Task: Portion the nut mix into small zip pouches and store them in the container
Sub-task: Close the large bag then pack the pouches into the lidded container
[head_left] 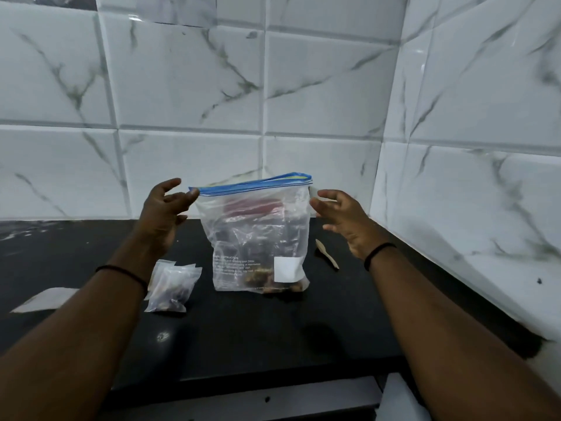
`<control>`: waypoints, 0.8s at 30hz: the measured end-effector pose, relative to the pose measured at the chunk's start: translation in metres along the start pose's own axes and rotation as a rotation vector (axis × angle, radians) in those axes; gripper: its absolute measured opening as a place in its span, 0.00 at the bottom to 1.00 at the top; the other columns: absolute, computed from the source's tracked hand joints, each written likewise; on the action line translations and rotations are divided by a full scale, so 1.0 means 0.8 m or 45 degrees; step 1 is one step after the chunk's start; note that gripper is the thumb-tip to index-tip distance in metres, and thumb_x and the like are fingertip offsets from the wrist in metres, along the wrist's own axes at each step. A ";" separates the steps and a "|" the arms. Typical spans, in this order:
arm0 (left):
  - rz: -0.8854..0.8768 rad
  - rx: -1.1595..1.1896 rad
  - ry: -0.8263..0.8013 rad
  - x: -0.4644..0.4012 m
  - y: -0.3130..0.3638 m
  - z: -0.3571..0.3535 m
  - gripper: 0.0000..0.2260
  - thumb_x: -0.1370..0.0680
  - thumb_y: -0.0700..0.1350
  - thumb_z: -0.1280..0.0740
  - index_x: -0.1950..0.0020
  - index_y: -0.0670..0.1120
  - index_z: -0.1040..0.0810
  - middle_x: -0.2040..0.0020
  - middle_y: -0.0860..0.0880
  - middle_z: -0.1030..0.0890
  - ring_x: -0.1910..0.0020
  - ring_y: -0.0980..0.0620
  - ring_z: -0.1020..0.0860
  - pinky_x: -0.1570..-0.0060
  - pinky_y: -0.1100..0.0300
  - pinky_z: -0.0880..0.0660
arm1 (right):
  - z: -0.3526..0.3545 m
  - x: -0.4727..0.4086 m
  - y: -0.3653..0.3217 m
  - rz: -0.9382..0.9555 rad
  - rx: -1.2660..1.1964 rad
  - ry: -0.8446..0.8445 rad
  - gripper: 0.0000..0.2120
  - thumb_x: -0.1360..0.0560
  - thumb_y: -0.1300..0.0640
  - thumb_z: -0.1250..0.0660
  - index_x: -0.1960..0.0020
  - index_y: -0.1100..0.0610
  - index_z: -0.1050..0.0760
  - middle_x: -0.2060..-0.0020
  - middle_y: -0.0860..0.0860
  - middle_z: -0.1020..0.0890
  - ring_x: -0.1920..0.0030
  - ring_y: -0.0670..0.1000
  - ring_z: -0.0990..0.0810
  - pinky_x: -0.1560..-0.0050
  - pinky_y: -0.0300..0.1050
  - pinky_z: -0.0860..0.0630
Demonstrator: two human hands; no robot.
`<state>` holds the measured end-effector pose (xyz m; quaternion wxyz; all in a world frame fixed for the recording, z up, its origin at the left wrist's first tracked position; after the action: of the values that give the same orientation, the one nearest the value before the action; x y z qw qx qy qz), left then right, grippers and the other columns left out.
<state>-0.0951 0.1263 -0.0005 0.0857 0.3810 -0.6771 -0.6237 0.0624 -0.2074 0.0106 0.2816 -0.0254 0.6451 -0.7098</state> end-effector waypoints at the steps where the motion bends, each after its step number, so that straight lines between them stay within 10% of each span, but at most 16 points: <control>1: 0.011 -0.132 0.004 -0.005 -0.005 0.001 0.25 0.25 0.47 0.26 0.30 0.47 0.29 0.44 0.47 0.21 0.48 0.51 0.24 0.51 0.57 0.30 | 0.000 -0.005 -0.003 0.007 0.012 0.055 0.25 0.27 0.46 0.26 0.34 0.54 0.26 0.44 0.49 0.18 0.45 0.46 0.20 0.43 0.48 0.23; 5: 0.138 -0.289 -0.205 -0.005 -0.021 -0.027 0.19 0.32 0.57 0.22 0.54 0.44 0.22 0.55 0.43 0.22 0.54 0.48 0.26 0.56 0.58 0.28 | -0.019 -0.023 -0.011 0.061 -0.008 0.101 0.23 0.26 0.50 0.26 0.35 0.58 0.25 0.41 0.51 0.19 0.43 0.48 0.19 0.40 0.49 0.23; 12: 0.016 0.222 0.029 -0.017 0.015 -0.047 0.06 0.23 0.46 0.30 0.56 0.44 0.20 0.72 0.51 0.23 0.72 0.54 0.24 0.68 0.61 0.22 | -0.022 -0.044 -0.031 0.085 -0.410 0.165 0.07 0.21 0.56 0.31 0.56 0.57 0.24 0.63 0.57 0.19 0.64 0.51 0.19 0.60 0.44 0.22; 21: -0.213 0.018 0.316 -0.011 0.058 -0.092 0.16 0.17 0.56 0.39 0.57 0.47 0.22 0.71 0.50 0.31 0.75 0.52 0.30 0.75 0.59 0.28 | 0.028 -0.049 -0.045 0.128 -0.370 0.499 0.14 0.17 0.53 0.39 0.62 0.53 0.28 0.73 0.49 0.31 0.76 0.46 0.36 0.75 0.37 0.39; 24: -0.464 -0.239 0.391 -0.004 0.086 -0.101 0.17 0.20 0.60 0.39 0.65 0.54 0.28 0.73 0.55 0.33 0.69 0.48 0.33 0.69 0.45 0.27 | 0.046 -0.043 -0.054 0.167 -0.348 0.553 0.13 0.17 0.51 0.40 0.59 0.54 0.28 0.71 0.51 0.27 0.75 0.47 0.30 0.73 0.38 0.33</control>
<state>-0.0733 0.0611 0.0800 0.1087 0.5773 -0.5154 -0.6239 0.0897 -0.2251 0.0680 0.1757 0.1317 0.7806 -0.5852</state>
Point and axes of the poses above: each hand's wrist, its own x-axis away from the middle knuckle, its own z-axis out of the back of the hand, y = z × x, the point moved 10 cm from there along -x, towards the middle knuckle
